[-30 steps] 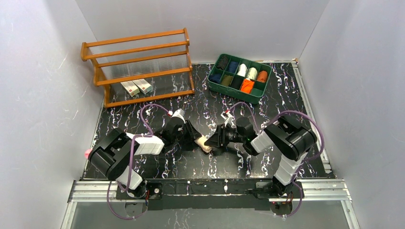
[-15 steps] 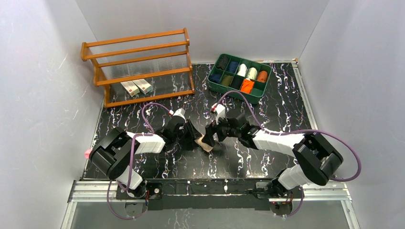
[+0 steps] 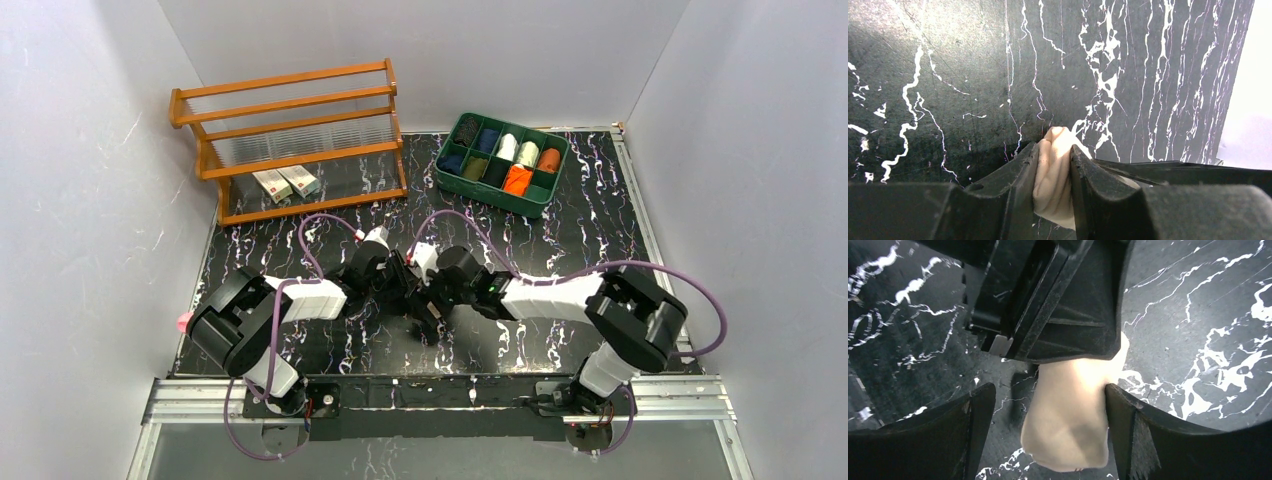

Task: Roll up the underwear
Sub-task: Pick up the underwear from the center of the board.

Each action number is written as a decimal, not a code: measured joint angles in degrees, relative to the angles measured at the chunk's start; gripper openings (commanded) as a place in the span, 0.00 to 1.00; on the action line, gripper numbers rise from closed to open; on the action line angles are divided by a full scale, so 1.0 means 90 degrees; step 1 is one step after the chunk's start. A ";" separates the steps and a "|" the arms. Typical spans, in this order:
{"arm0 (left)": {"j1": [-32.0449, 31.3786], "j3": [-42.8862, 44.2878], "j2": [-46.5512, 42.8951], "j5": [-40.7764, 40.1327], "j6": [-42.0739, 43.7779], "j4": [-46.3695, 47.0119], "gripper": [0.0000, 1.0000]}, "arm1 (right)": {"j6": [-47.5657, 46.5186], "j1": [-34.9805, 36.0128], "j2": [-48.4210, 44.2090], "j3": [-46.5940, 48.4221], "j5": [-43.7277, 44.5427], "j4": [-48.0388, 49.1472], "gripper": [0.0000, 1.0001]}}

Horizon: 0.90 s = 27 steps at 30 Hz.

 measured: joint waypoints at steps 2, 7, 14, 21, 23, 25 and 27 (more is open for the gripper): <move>-0.0013 0.0021 -0.0008 -0.0007 0.0030 -0.0052 0.26 | -0.0176 0.0099 0.0221 0.0049 0.0126 -0.0007 0.79; -0.0036 0.0038 -0.0056 -0.0053 0.0055 -0.0165 0.28 | -0.0476 0.0103 0.0589 0.0124 0.0642 0.0001 0.66; -0.0047 0.0090 -0.0108 -0.0045 0.0033 -0.0214 0.56 | -0.0429 0.0209 0.0573 -0.0077 0.0992 0.0390 0.30; 0.0375 0.0315 -0.0461 0.0034 0.0236 -0.0969 0.74 | -0.0136 0.0197 0.0552 -0.0171 0.1208 0.0560 0.01; 0.0747 0.0278 -0.0767 0.0059 0.0339 -0.1438 0.76 | 0.0149 0.0134 0.0552 -0.0088 0.1198 0.0423 0.01; 0.1124 0.0269 -0.1176 -0.0003 0.0478 -0.2134 0.78 | 0.0456 0.0038 0.0537 0.0010 0.1196 0.0215 0.01; 0.1372 0.0276 -0.1599 -0.0122 0.0585 -0.2745 0.80 | 0.0829 -0.0096 0.0451 0.0127 0.1227 -0.0144 0.01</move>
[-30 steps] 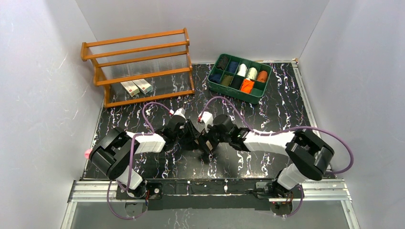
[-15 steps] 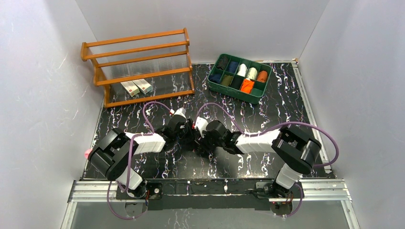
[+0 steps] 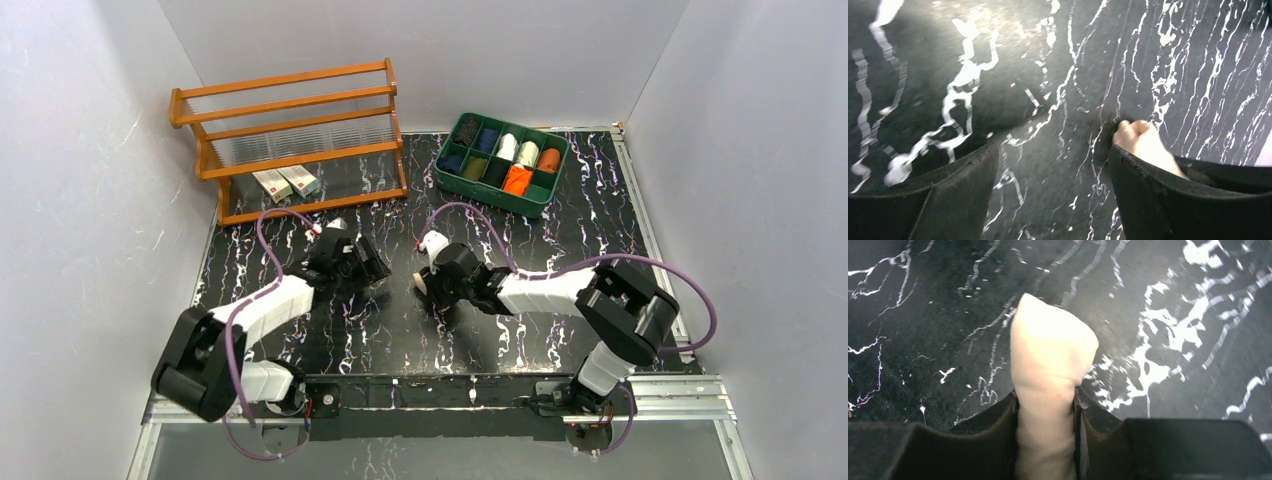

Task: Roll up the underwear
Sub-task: Pick up the underwear from the center of the board, then place the underwear in the storage box.

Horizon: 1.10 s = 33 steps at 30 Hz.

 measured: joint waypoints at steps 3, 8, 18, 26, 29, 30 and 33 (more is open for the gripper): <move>0.0116 0.0056 -0.0585 -0.0069 0.0122 -0.0715 0.80 | 0.0531 -0.0210 -0.0237 0.0204 0.0181 -0.0636 0.01; 0.0198 0.0315 -0.0996 -0.0019 0.0209 -0.1333 0.80 | 0.1250 -0.0628 -0.0512 0.1400 0.0808 -0.1916 0.01; 0.0223 0.0779 -0.0763 0.0338 0.0624 -0.1948 0.81 | 0.2042 -0.2288 -0.0837 0.3303 0.2160 -0.3031 0.01; 0.0223 0.0880 -0.0594 0.0576 0.0935 -0.2248 0.98 | 0.2138 -0.3217 0.0261 0.4611 0.2812 -0.3516 0.01; 0.0223 0.0921 -0.0661 0.0580 0.0980 -0.2286 0.98 | 0.2066 -0.3560 0.0710 0.4870 0.2950 -0.3575 0.01; 0.0223 0.0921 -0.0687 0.0580 0.0990 -0.2300 0.98 | 0.2027 -0.3650 0.0817 0.4917 0.2987 -0.3617 0.01; 0.0225 0.0921 -0.0715 0.0593 0.1001 -0.2326 0.98 | 0.1847 -0.3938 0.1089 0.4978 0.3053 -0.3718 0.01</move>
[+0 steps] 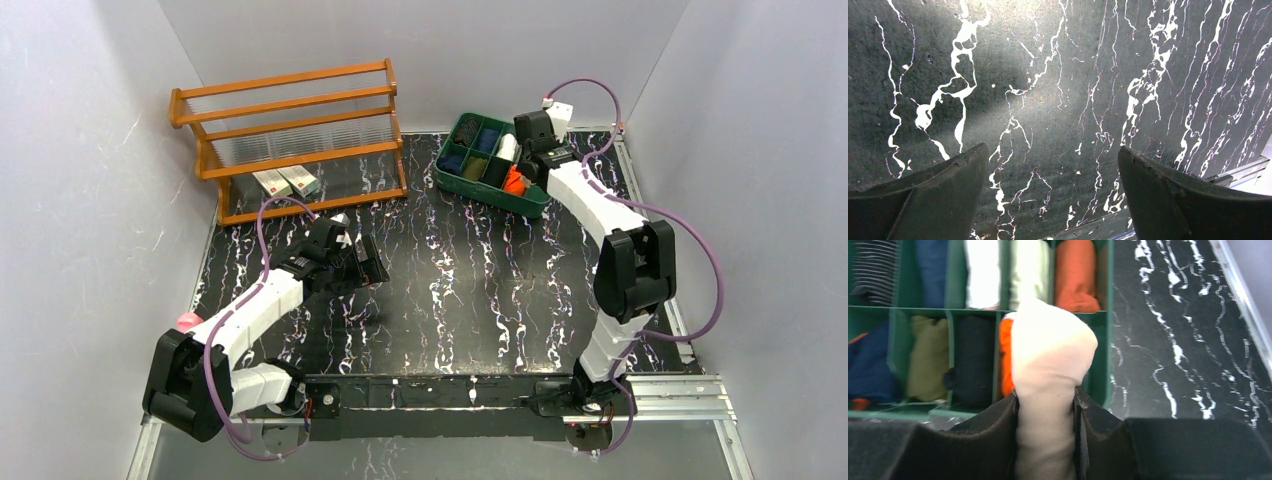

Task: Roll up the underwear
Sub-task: Place the underwear in the storage box.

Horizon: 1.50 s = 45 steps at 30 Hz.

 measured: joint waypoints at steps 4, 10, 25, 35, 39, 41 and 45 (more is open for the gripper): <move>0.0002 0.0000 0.0002 0.0006 0.0004 -0.0026 0.98 | -0.0268 -0.0293 0.0257 0.0030 0.0040 -0.0023 0.01; 0.0002 0.0036 0.0045 0.0012 0.0057 -0.0107 0.98 | -0.0621 -0.0521 0.0583 0.0132 -0.0076 -0.0018 0.01; 0.0039 0.0102 0.0112 0.0009 0.0130 -0.0206 0.98 | -0.0925 -0.0579 0.1395 0.0264 -0.0303 -0.0024 0.01; 0.0043 0.0102 0.0134 0.0002 0.0135 -0.0219 0.98 | -0.1124 -0.0666 0.1395 0.0245 -0.0611 -0.0041 0.02; 0.0044 0.0102 0.0143 0.0001 0.0115 -0.0236 0.98 | -0.1169 -0.0716 0.1406 0.0205 -0.0804 -0.0075 0.07; 0.0044 0.0102 0.0146 0.0002 0.0114 -0.0236 0.98 | -0.1189 -0.0736 0.1421 0.0205 -0.0867 -0.0106 0.15; 0.0044 0.0102 0.0146 0.0009 0.0108 -0.0236 0.98 | -0.1227 -0.0753 0.1431 0.0206 -0.0963 -0.0142 0.48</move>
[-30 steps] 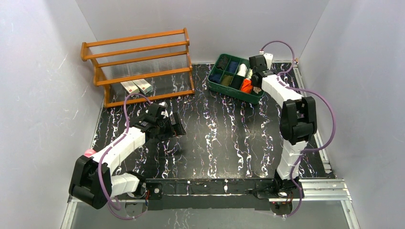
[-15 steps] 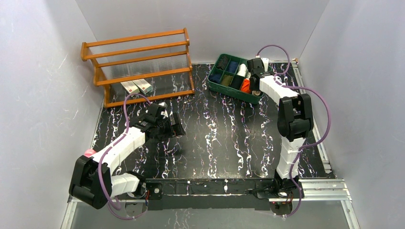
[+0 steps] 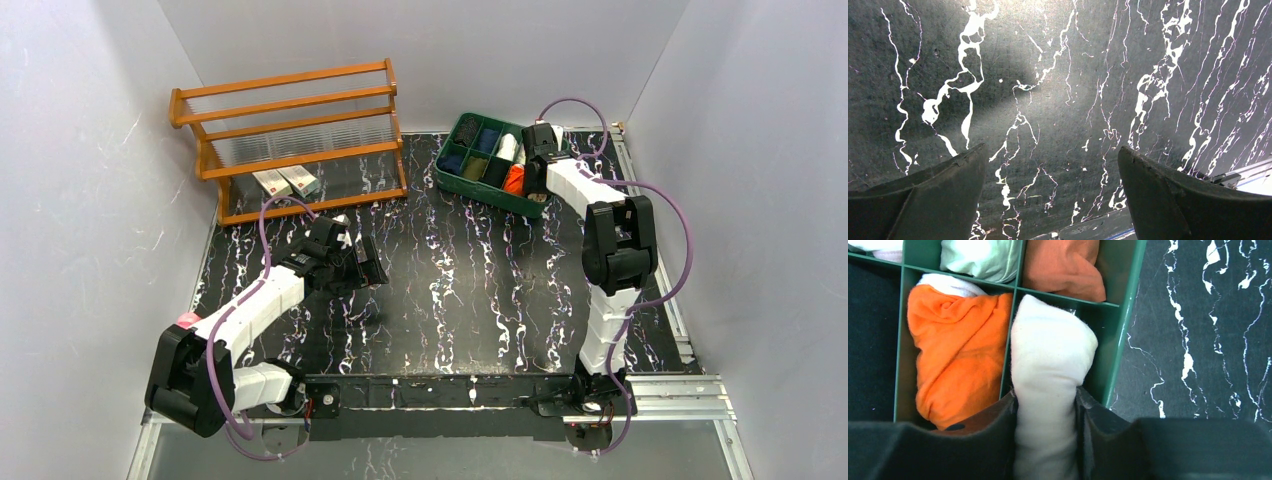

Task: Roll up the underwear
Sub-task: Place the underwear in the storage box.

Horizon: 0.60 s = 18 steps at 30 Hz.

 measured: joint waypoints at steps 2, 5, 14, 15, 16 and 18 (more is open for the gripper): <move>0.0000 -0.0001 0.0000 0.0005 -0.0013 0.0000 0.98 | -0.0015 0.0001 0.0000 0.0009 -0.0046 -0.0016 0.52; 0.0000 0.0000 0.0000 0.0019 -0.0028 0.0002 0.98 | -0.0020 0.0007 0.0000 0.0040 -0.0093 -0.0041 0.65; 0.0000 -0.0041 0.0014 0.0133 -0.0106 0.0014 0.98 | -0.0061 -0.0019 0.0000 0.0507 -0.0112 -0.0330 0.73; 0.0000 -0.0048 0.0019 0.0147 -0.0108 0.0013 0.98 | -0.0061 -0.0017 0.0000 0.0535 -0.0121 -0.0364 0.70; 0.0000 -0.0051 0.0025 0.0156 -0.0108 0.0015 0.98 | -0.0065 -0.0018 0.0000 0.0559 -0.0128 -0.0391 0.67; 0.0000 -0.0051 0.0032 0.0173 -0.0108 0.0018 0.98 | -0.0084 -0.0025 0.0000 0.0613 -0.0152 -0.0470 0.59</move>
